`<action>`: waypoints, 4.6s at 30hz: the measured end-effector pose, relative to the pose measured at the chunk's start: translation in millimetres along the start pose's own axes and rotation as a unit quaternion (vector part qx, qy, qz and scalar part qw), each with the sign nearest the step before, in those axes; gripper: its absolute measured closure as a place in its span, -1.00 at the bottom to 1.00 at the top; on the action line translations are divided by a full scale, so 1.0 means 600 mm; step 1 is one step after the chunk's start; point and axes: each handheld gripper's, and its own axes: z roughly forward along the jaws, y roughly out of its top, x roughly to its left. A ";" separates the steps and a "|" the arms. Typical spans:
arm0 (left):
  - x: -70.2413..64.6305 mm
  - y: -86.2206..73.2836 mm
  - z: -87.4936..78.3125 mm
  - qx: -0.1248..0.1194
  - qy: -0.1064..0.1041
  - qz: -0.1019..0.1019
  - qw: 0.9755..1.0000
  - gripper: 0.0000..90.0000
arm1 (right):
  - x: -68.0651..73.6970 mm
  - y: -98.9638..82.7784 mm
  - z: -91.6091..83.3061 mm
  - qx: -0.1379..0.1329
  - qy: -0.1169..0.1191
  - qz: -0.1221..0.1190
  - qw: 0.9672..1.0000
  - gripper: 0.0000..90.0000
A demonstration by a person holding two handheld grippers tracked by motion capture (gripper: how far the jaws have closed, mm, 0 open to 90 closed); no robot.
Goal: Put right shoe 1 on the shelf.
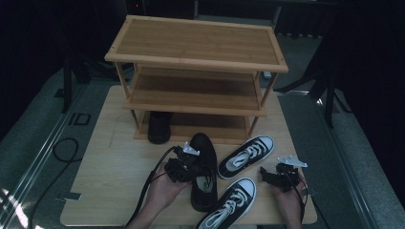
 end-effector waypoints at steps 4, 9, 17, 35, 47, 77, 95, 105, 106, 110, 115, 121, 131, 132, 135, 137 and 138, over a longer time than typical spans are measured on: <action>0.010 -0.001 -0.007 -0.001 0.014 0.005 1.000 0.95 | 0.000 0.000 0.000 0.000 0.000 0.000 1.000 -0.68; 0.029 -0.003 -0.020 0.013 0.017 0.016 1.000 0.96 | 0.000 0.000 0.000 0.000 0.000 0.000 1.000 -0.68; 0.063 -0.003 -0.037 0.030 0.036 0.047 0.998 0.97 | 0.000 0.000 0.000 0.000 0.000 0.000 1.000 -0.68; 0.101 0.017 -0.048 -0.014 0.055 0.066 0.996 0.98 | 0.000 0.000 0.000 0.000 0.000 0.000 1.000 -0.68; 0.118 0.030 -0.067 -0.048 0.070 0.044 0.995 0.99 | 0.000 0.000 0.000 0.000 0.000 -0.001 1.000 -0.68; 0.206 -0.004 -0.044 -0.104 0.111 -0.091 0.984 0.97 | 0.000 0.000 0.000 0.000 0.000 -0.001 1.000 -0.68; 0.170 -0.048 -0.120 -0.151 0.093 -0.059 0.982 0.82 | 0.000 0.000 0.000 0.000 0.000 0.000 1.000 -0.68; 0.182 -0.094 -0.120 -0.124 0.110 -0.070 0.984 1.00 | 0.000 0.000 0.000 0.000 0.000 0.001 1.000 -0.68; 0.184 -0.099 -0.115 -0.120 0.107 -0.074 0.984 1.00 | 0.000 0.000 0.000 0.000 0.000 0.001 1.000 -0.68; 0.188 -0.118 -0.093 -0.100 0.105 -0.081 0.986 1.00 | 0.000 0.000 0.000 0.000 0.000 0.000 1.000 -0.68; 0.191 -0.138 -0.066 -0.076 0.102 -0.092 0.988 1.00 | 0.000 0.000 0.000 0.000 0.000 0.000 1.000 -0.68; 0.183 -0.154 -0.033 -0.055 0.092 -0.097 0.989 1.00 | 0.000 0.000 0.000 0.000 0.000 0.000 1.000 -0.68; 0.162 -0.161 -0.031 -0.060 0.083 -0.097 0.990 1.00 | 0.000 0.000 0.000 0.000 0.000 0.000 1.000 -0.68; 0.160 -0.162 -0.030 -0.063 0.082 -0.097 0.990 1.00 | 0.000 0.000 0.000 0.000 0.000 0.000 1.000 -0.68; 0.152 -0.158 -0.024 -0.064 0.065 -0.093 0.991 1.00 | 0.000 0.000 0.000 0.000 0.000 0.000 1.000 -0.68; 0.142 -0.152 -0.017 -0.064 0.063 -0.085 0.992 1.00 | 0.000 0.000 0.000 0.001 0.000 0.000 1.000 -0.68; 0.138 -0.148 -0.014 -0.064 0.060 -0.083 0.993 1.00 | 0.000 0.000 0.000 0.000 0.000 0.000 1.000 -0.68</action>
